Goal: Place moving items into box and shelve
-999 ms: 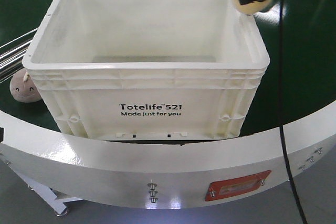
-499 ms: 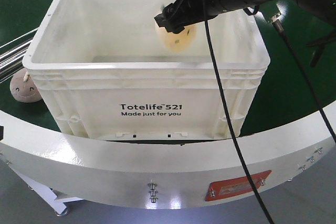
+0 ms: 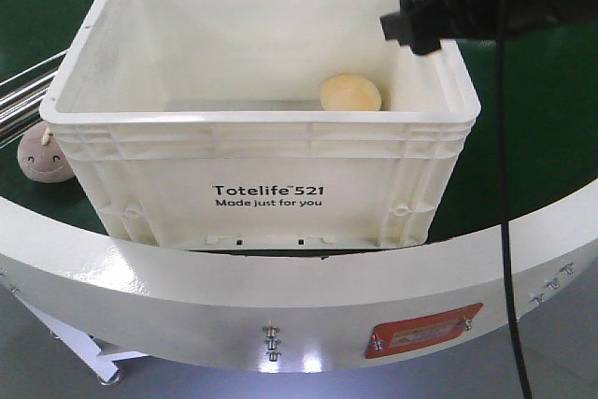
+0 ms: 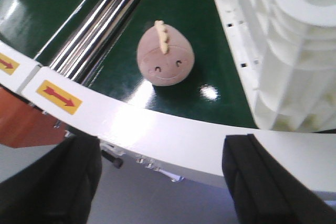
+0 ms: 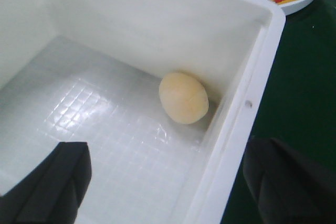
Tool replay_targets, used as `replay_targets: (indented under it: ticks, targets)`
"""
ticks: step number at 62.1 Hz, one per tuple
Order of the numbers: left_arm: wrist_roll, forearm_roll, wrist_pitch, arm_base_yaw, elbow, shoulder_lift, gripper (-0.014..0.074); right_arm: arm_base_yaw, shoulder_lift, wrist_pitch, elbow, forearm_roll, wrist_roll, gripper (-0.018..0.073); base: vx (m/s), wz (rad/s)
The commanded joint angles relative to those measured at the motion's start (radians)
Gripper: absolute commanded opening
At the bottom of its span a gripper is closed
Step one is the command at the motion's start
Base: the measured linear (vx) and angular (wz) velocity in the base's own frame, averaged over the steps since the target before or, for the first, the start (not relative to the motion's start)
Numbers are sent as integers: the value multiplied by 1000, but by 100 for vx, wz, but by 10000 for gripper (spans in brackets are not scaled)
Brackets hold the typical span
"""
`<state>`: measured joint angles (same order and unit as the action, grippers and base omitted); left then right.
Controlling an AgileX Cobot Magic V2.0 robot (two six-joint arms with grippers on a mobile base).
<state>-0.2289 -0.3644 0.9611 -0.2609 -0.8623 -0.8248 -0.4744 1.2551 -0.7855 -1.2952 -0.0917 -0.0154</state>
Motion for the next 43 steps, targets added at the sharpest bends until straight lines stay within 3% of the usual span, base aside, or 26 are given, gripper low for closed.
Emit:
replay_targets:
  ticks: [1,12,19,25,34,43]
  targets:
    - [-27,-81,-34,12,-80,-96,594,3,-112,95,74,-20,-7,616,0,0]
    - [-20,-107,-27,118,-194,-294,594,3,-232,76,158,-22,-7,578,0,0]
    - [14,-60,-46,202,-256,-391,594,3,-261,66,157,-41,-7,571,0,0]
    - [124,103,-74,285,-291,-477,593,3,-261,70,157,-43,-10,572,0,0]
    - [374,379,-147,378,-317,-605,593,3,-258,93,157,-41,-13,572,0,0]
    - [496,569,-183,419,-357,-730,593,3,-258,103,157,-40,-13,572,0,0]
